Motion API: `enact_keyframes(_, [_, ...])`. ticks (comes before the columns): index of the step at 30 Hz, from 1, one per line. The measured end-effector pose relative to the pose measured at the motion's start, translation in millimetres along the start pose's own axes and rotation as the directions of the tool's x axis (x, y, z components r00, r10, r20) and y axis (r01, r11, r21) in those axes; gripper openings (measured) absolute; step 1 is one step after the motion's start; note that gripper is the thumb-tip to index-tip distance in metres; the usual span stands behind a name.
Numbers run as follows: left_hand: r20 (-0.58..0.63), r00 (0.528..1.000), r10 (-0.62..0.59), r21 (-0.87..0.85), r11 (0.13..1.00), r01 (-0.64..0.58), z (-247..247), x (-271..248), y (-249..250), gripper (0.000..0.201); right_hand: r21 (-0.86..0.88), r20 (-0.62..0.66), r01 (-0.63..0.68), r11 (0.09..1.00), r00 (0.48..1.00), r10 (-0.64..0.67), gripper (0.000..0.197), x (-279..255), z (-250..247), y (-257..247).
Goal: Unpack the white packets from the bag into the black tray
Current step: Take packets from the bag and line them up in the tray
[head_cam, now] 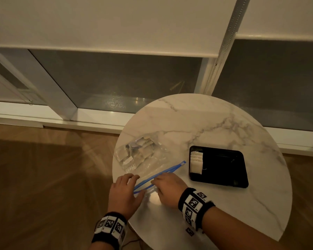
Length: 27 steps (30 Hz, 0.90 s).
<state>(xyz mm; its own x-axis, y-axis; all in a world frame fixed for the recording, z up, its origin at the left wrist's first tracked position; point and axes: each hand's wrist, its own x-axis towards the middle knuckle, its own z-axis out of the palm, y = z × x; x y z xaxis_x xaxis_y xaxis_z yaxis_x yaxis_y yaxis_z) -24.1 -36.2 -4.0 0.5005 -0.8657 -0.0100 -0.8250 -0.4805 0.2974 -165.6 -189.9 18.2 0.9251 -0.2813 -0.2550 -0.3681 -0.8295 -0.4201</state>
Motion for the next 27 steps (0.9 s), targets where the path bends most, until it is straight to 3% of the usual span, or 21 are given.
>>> enact_keyframes(4, [0.012, 1.0, 0.022, -0.084, 0.996, -0.021, -2.3, 10.3, -3.2, 0.031, -0.083, -0.075, 0.027, 0.996, 0.997, -0.033, 0.037, 14.4, 6.3, -8.6])
enact_keyframes(8, [-0.039, 0.999, 0.009, -0.152, 0.988, -0.015, -8.8, 20.8, -7.7, 0.016, -0.145, -0.022, -0.029, 0.989, 0.999, 0.026, 0.043, 24.3, 6.7, -15.3])
enact_keyframes(14, [0.0, 1.0, 0.026, -0.153, 0.988, -0.026, -17.6, 34.3, -14.4, 0.043, -0.199, 0.089, -0.119, 0.973, 0.986, 0.138, 0.048, 33.4, 9.8, -15.5])
enact_keyframes(18, [0.058, 0.995, 0.085, -0.085, 0.993, -0.079, -23.4, 41.3, -15.7, 0.041, -0.242, 0.186, -0.145, 0.959, 0.964, 0.192, 0.045, 37.0, 11.7, -13.2])
enact_keyframes(23, [0.226, 0.973, -0.035, 0.013, 0.999, 0.033, -12.2, 39.7, -11.4, 0.049, -0.255, 0.28, -0.216, 0.942, 0.916, 0.286, 0.04, 38.8, 15.1, -11.4])
enact_keyframes(27, [0.378, 0.92, -0.102, 0.113, 0.992, 0.064, -6.3, 36.2, -4.4, 0.061, -0.163, 0.299, -0.335, 0.928, 0.88, 0.37, 0.048, 40.3, 15.4, -12.5])
